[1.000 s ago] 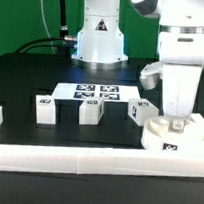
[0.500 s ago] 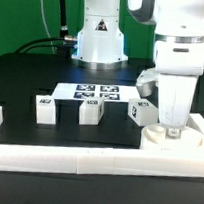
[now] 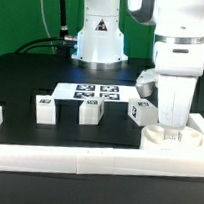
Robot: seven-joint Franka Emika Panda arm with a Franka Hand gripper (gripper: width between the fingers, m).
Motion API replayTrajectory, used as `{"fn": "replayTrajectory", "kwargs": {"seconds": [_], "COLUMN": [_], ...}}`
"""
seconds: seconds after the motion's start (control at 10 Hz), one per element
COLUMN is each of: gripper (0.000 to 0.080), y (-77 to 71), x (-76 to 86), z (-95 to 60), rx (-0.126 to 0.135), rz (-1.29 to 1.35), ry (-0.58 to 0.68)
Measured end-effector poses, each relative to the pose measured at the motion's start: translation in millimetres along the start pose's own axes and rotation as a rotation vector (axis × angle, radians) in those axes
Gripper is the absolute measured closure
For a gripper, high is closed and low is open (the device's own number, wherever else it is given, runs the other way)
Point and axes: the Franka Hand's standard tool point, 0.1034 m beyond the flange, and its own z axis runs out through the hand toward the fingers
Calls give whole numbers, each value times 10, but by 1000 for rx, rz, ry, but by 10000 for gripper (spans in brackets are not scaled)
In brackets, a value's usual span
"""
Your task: Assemble stool
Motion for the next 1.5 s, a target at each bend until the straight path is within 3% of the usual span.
{"fn": "replayTrajectory", "kwargs": {"seconds": [0.1,0.5,0.7,0.9,1.0,1.3,1.5], "gripper": [169,151,151,151,151,151,151], "y": [0,13,30,69,2,-20,-93], "x": [0,-3,-60,-77,-78,-65,-195], "z": [1,-19,-341,-523,-507,-486,-364], "rx": [0,-3,-33,-52,-62,-48,-29], "rz": [0,2,51,142,286,515,664], "ry": [0,1,0,6,22,32,15]}}
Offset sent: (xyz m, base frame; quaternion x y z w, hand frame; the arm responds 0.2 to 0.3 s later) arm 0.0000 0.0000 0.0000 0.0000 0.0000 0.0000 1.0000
